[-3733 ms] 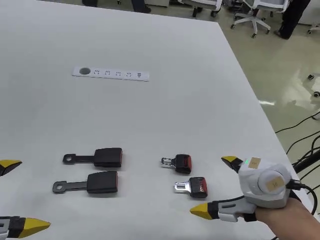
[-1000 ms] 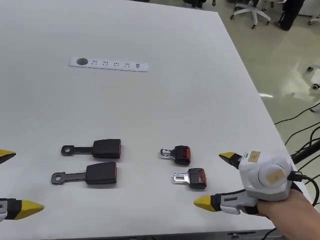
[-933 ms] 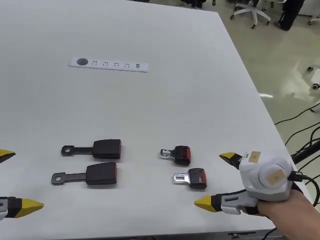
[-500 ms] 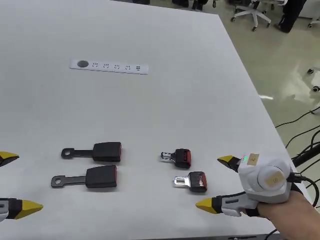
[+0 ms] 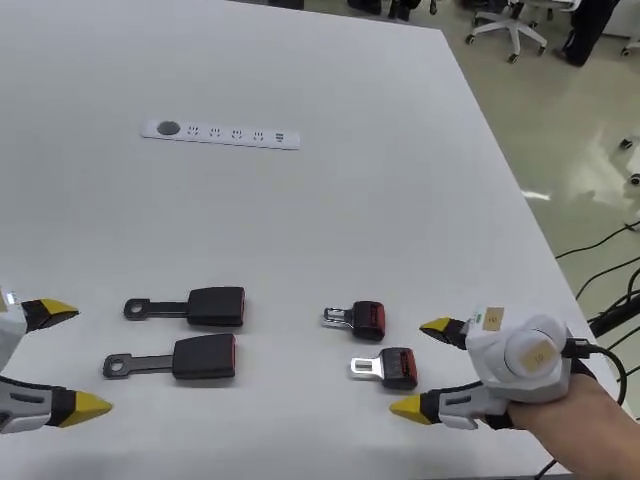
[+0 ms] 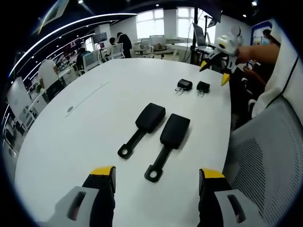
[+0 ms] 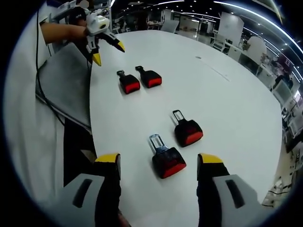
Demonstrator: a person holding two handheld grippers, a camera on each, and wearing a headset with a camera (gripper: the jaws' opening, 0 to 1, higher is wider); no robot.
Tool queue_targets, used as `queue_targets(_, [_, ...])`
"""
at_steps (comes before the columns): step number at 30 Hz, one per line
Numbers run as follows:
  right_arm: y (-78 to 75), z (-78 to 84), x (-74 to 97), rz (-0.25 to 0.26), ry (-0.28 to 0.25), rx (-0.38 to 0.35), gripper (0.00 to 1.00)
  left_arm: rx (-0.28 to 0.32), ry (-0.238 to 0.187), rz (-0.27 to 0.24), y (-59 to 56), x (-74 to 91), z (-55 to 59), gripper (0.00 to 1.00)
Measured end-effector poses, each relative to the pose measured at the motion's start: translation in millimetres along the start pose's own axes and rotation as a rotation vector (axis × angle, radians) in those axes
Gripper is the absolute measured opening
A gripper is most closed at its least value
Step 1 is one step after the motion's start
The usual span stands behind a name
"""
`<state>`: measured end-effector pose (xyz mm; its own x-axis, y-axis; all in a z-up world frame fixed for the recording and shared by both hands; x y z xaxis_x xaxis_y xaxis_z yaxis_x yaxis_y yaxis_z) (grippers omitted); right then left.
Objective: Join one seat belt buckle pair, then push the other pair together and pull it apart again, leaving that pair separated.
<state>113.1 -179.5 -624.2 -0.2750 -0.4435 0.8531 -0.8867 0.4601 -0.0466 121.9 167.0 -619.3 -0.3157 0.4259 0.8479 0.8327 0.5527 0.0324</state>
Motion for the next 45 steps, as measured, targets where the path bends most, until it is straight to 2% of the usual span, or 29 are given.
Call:
queue_targets(2, [1.3, 0.7, -2.8, -0.017, 0.004, 0.009, 0.59, -0.012, -0.002, 0.02, -0.5, -5.2, -1.1, 0.71])
queue_targets(4, [0.7, 2.2, -6.1, -0.025, 0.011, 0.018, 0.56, -0.028, -0.002, 0.039, -4.0, -10.7, -8.2, 0.68])
queue_targets(6, [-0.2, 2.1, -7.1, -0.029, 0.018, 0.03, 0.55, -0.045, 0.005, 0.064, -14.2, -16.5, -15.7, 0.65])
queue_targets(10, [-2.3, 4.4, -11.8, -0.038, 0.034, 0.046, 0.53, -0.084, 0.019, 0.078, -12.3, -24.3, -20.0, 0.65])
queue_targets(14, [-3.4, 4.9, -13.2, -0.047, 0.052, 0.064, 0.5, -0.102, 0.025, 0.112, -25.6, -30.6, -32.8, 0.61])
queue_targets(18, [-4.0, 7.5, -16.6, -0.062, 0.077, 0.083, 0.48, -0.118, 0.032, 0.14, -30.8, -38.0, -36.8, 0.58])
queue_targets(24, [-8.5, 10.4, -20.2, -0.067, 0.096, 0.097, 0.47, -0.133, 0.044, 0.161, -30.5, -50.0, -41.0, 0.57])
queue_targets(26, [-10.2, 12.0, -23.4, -0.073, 0.104, 0.105, 0.47, -0.149, 0.05, 0.166, -32.5, -52.0, -45.9, 0.58])
queue_targets(29, [-14.9, 16.9, -26.7, -0.059, 0.136, 0.135, 0.51, -0.148, 0.047, 0.189, -35.3, -57.7, -48.7, 0.56])
queue_targets(31, [-16.1, 21.2, -30.3, -0.068, 0.15, 0.139, 0.49, -0.131, 0.063, 0.199, -35.7, -61.8, -49.6, 0.56])
queue_targets(38, [-15.5, 21.7, -31.5, -0.101, 0.154, 0.149, 0.45, -0.195, 0.087, 0.203, -30.9, -72.5, -49.1, 0.51])
queue_targets(40, [-15.1, 22.3, -33.0, -0.112, 0.157, 0.155, 0.43, -0.205, 0.098, 0.214, -30.1, -77.9, -45.0, 0.49])
queue_targets(43, [-16.3, 22.2, -34.8, -0.12, 0.166, 0.174, 0.42, -0.201, 0.107, 0.252, -37.3, -82.5, -46.2, 0.47])
queue_targets(45, [-16.5, 21.0, -35.6, -0.125, 0.168, 0.179, 0.41, -0.224, 0.123, 0.256, -39.2, -85.0, -44.3, 0.46])
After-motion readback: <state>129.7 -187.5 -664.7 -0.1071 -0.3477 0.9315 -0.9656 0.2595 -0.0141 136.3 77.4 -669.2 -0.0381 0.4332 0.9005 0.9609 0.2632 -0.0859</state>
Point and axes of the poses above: the centre of the closed fingertips' face, and the gripper's own axes: x roughly backward along the fingers, y roughly to its left, z roughly out of its underside, the point moved 1 cm from there along x, roughly backward along the fingers, and after that the axes turned 8 degrees about y, right-handed, at the moved point
